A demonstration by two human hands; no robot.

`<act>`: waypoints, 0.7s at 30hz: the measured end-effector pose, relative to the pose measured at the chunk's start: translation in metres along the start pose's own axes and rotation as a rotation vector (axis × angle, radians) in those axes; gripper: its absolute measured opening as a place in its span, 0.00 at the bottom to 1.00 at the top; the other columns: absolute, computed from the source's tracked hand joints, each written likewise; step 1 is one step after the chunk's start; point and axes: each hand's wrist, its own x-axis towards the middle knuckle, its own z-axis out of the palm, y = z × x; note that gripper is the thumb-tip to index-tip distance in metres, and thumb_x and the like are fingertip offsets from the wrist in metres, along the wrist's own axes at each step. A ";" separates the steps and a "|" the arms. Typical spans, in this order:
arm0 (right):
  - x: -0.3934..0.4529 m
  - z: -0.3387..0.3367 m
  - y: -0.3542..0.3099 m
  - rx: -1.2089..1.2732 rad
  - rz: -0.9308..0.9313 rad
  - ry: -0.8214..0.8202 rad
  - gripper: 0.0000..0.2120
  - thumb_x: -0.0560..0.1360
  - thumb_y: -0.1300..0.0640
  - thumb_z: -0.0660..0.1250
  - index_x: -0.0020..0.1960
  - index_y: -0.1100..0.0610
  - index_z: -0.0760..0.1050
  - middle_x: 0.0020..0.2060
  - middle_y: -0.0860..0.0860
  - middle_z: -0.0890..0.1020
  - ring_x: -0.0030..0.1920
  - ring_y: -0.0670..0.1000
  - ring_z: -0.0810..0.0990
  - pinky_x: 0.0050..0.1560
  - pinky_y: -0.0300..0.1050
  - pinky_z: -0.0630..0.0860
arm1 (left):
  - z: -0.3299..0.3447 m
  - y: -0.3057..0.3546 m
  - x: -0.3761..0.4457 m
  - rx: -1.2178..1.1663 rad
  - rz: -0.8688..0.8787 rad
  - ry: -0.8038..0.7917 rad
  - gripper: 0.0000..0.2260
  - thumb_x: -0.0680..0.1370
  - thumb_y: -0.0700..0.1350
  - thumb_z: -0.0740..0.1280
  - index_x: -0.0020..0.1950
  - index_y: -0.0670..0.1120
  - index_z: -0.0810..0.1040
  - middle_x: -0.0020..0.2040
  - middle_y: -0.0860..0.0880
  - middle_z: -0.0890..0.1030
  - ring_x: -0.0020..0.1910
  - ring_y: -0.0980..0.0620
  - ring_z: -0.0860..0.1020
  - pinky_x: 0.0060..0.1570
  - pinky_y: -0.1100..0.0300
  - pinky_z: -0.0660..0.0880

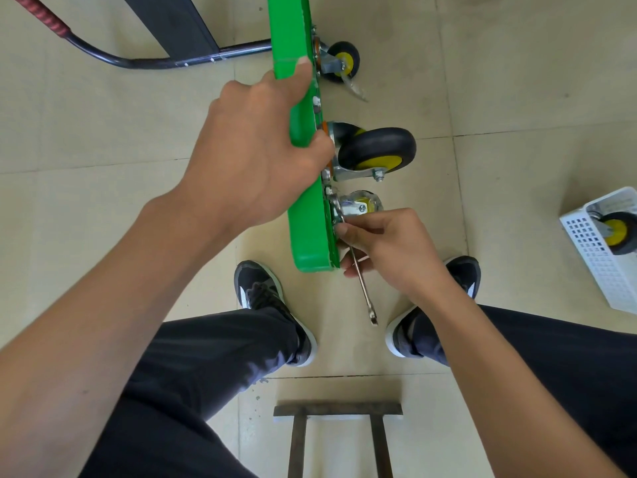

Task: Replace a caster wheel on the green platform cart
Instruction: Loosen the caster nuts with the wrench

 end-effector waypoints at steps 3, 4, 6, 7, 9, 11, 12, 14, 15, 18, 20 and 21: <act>-0.003 0.002 -0.010 0.085 0.046 -0.054 0.07 0.78 0.61 0.70 0.52 0.64 0.83 0.43 0.65 0.84 0.33 0.58 0.83 0.38 0.52 0.84 | 0.000 0.000 0.000 -0.001 0.005 0.000 0.31 0.77 0.56 0.60 0.79 0.48 0.63 0.71 0.44 0.75 0.63 0.40 0.78 0.64 0.44 0.74; -0.003 0.002 -0.013 0.106 0.051 -0.064 0.08 0.79 0.61 0.70 0.52 0.65 0.83 0.43 0.66 0.84 0.32 0.57 0.82 0.37 0.51 0.84 | 0.000 0.000 0.000 -0.001 0.006 0.001 0.31 0.77 0.55 0.61 0.79 0.48 0.63 0.72 0.44 0.75 0.63 0.41 0.78 0.64 0.45 0.74; -0.004 0.002 -0.017 0.136 0.067 -0.084 0.09 0.79 0.61 0.69 0.52 0.68 0.82 0.41 0.65 0.83 0.31 0.55 0.82 0.35 0.49 0.83 | 0.000 0.001 0.000 0.001 0.006 0.002 0.30 0.78 0.55 0.61 0.79 0.48 0.63 0.72 0.45 0.74 0.63 0.42 0.78 0.63 0.47 0.75; -0.003 0.001 -0.019 0.146 0.076 -0.093 0.10 0.79 0.61 0.69 0.52 0.69 0.81 0.41 0.64 0.82 0.30 0.54 0.81 0.34 0.47 0.83 | 0.000 0.001 0.000 0.004 0.007 0.004 0.29 0.78 0.55 0.61 0.79 0.49 0.63 0.73 0.45 0.74 0.63 0.42 0.78 0.63 0.47 0.75; -0.002 0.002 -0.022 0.165 0.085 -0.103 0.11 0.79 0.61 0.69 0.52 0.71 0.80 0.41 0.64 0.82 0.29 0.53 0.81 0.32 0.45 0.82 | -0.001 0.002 0.000 0.010 0.012 0.006 0.30 0.77 0.55 0.60 0.79 0.48 0.64 0.73 0.45 0.74 0.63 0.42 0.78 0.63 0.48 0.75; -0.001 0.003 -0.025 0.177 0.084 -0.108 0.12 0.79 0.61 0.69 0.52 0.71 0.80 0.42 0.67 0.82 0.29 0.53 0.80 0.31 0.44 0.81 | 0.000 0.002 0.000 0.014 0.013 0.004 0.30 0.77 0.56 0.60 0.79 0.48 0.64 0.72 0.45 0.74 0.63 0.42 0.78 0.63 0.47 0.75; 0.000 0.004 -0.026 0.182 0.082 -0.108 0.12 0.79 0.61 0.69 0.53 0.72 0.80 0.43 0.68 0.82 0.30 0.53 0.80 0.31 0.44 0.81 | 0.000 0.002 0.000 0.016 0.012 0.004 0.31 0.77 0.56 0.59 0.79 0.48 0.64 0.72 0.45 0.74 0.63 0.41 0.78 0.64 0.46 0.75; 0.000 0.005 -0.028 0.188 0.076 -0.102 0.13 0.79 0.61 0.69 0.53 0.72 0.80 0.42 0.67 0.82 0.29 0.53 0.80 0.30 0.43 0.80 | -0.001 0.002 0.000 0.018 0.005 0.007 0.31 0.76 0.56 0.60 0.78 0.48 0.64 0.72 0.44 0.75 0.63 0.40 0.78 0.65 0.45 0.74; 0.000 0.006 -0.028 0.189 0.074 -0.093 0.13 0.79 0.61 0.69 0.53 0.72 0.80 0.42 0.66 0.81 0.29 0.53 0.80 0.29 0.43 0.80 | -0.001 0.002 0.001 0.021 0.003 0.008 0.31 0.77 0.56 0.60 0.78 0.48 0.64 0.72 0.44 0.75 0.63 0.40 0.78 0.65 0.45 0.74; 0.002 0.010 -0.025 0.166 0.067 -0.048 0.11 0.79 0.61 0.69 0.52 0.71 0.80 0.41 0.64 0.82 0.28 0.52 0.78 0.27 0.42 0.78 | 0.000 0.003 0.000 0.033 -0.006 0.003 0.31 0.76 0.56 0.59 0.79 0.48 0.64 0.71 0.43 0.75 0.63 0.39 0.77 0.65 0.44 0.73; 0.004 0.013 -0.020 0.094 0.044 -0.021 0.09 0.80 0.60 0.68 0.52 0.68 0.80 0.42 0.63 0.84 0.29 0.52 0.79 0.28 0.44 0.78 | 0.000 0.003 0.000 0.031 -0.016 0.001 0.31 0.76 0.56 0.59 0.79 0.48 0.63 0.70 0.43 0.76 0.63 0.39 0.77 0.65 0.44 0.73; 0.006 0.014 -0.017 0.037 0.028 -0.006 0.08 0.80 0.60 0.68 0.51 0.65 0.80 0.44 0.63 0.84 0.31 0.53 0.80 0.29 0.46 0.79 | 0.000 0.003 0.000 0.029 -0.020 0.002 0.31 0.76 0.56 0.59 0.79 0.48 0.63 0.69 0.43 0.77 0.63 0.39 0.77 0.65 0.44 0.72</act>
